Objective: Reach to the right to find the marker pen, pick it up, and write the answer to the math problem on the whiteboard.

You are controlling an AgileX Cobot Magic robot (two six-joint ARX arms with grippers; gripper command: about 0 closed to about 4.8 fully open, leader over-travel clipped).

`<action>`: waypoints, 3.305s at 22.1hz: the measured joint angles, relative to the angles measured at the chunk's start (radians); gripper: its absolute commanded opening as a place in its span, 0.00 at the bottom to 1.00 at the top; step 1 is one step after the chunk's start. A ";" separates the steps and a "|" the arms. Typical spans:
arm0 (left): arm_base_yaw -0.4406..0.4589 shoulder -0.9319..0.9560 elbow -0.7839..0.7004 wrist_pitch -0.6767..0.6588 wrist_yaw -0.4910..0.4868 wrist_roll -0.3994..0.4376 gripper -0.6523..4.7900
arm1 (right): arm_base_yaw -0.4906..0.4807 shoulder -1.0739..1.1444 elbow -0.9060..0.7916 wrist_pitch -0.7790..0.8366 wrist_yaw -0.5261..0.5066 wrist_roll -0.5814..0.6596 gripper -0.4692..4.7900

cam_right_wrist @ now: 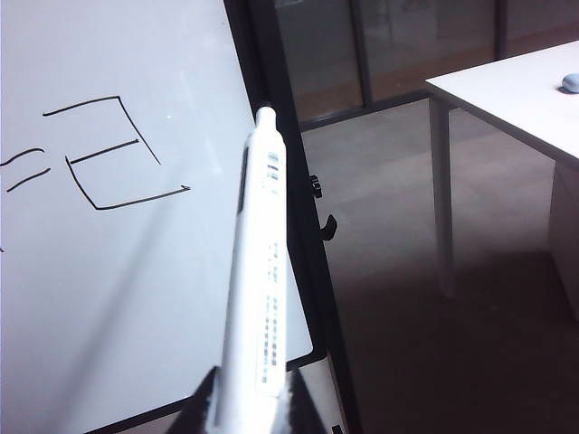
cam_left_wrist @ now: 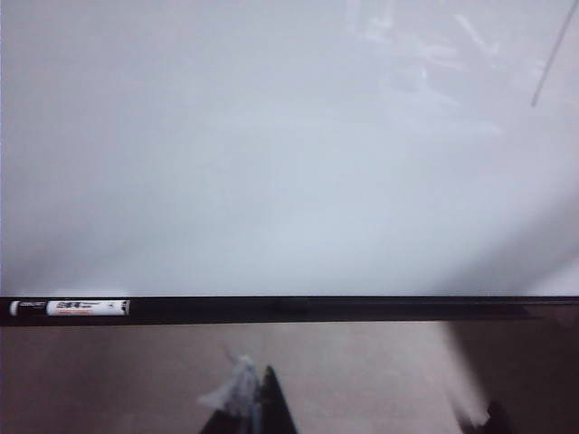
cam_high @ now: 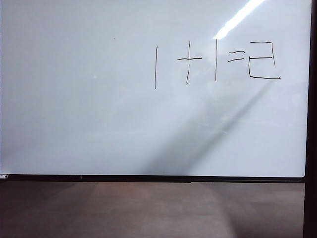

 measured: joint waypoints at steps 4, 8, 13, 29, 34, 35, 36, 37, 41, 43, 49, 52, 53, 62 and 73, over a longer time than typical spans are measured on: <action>0.000 0.000 0.000 -0.002 0.010 0.000 0.11 | 0.000 0.000 0.000 0.000 0.000 0.000 0.08; 0.000 0.000 0.000 -0.002 0.011 0.001 0.11 | 0.000 0.000 0.000 0.000 0.000 0.000 0.08; -0.001 0.000 0.000 -0.003 0.011 0.001 0.11 | 0.000 0.000 0.000 0.000 0.000 0.000 0.08; -0.001 0.000 0.000 -0.003 0.011 0.000 0.11 | 0.000 0.000 0.000 0.000 0.000 0.000 0.08; -0.001 0.000 0.000 -0.003 0.010 0.000 0.11 | 0.000 0.000 0.000 0.000 0.000 -0.018 0.08; -0.001 0.000 0.000 -0.003 0.010 0.000 0.11 | 0.000 0.000 0.000 0.000 0.000 -0.044 0.08; -0.001 0.000 0.000 -0.003 0.011 0.000 0.11 | 0.000 0.000 0.000 0.000 0.001 -0.065 0.08; -0.001 0.000 0.000 -0.003 0.010 0.000 0.11 | 0.000 0.000 0.000 -0.001 0.001 -0.085 0.08; -0.001 0.000 0.000 -0.003 0.010 0.000 0.11 | 0.000 -0.029 -0.001 -0.056 0.000 -0.109 0.08; -0.001 0.001 0.000 -0.003 0.011 0.000 0.11 | -0.001 -0.076 -0.003 -0.113 0.000 -0.112 0.08; -0.001 0.000 0.000 -0.003 0.010 0.000 0.11 | 0.003 -0.295 -0.027 -0.211 0.000 -0.130 0.08; -0.001 0.001 0.000 -0.004 0.010 0.000 0.11 | 0.033 -0.363 -0.094 -0.199 -0.001 -0.135 0.08; -0.001 0.000 0.000 -0.002 0.011 0.000 0.11 | 0.044 -0.362 -0.111 -0.188 0.000 -0.137 0.08; -0.002 0.002 0.000 -0.008 0.013 0.000 0.11 | 0.126 -0.364 -0.309 -0.082 -0.001 -0.129 0.08; -0.002 0.002 0.000 -0.009 0.013 0.000 0.11 | 0.165 -0.364 -0.428 0.068 -0.010 -0.058 0.08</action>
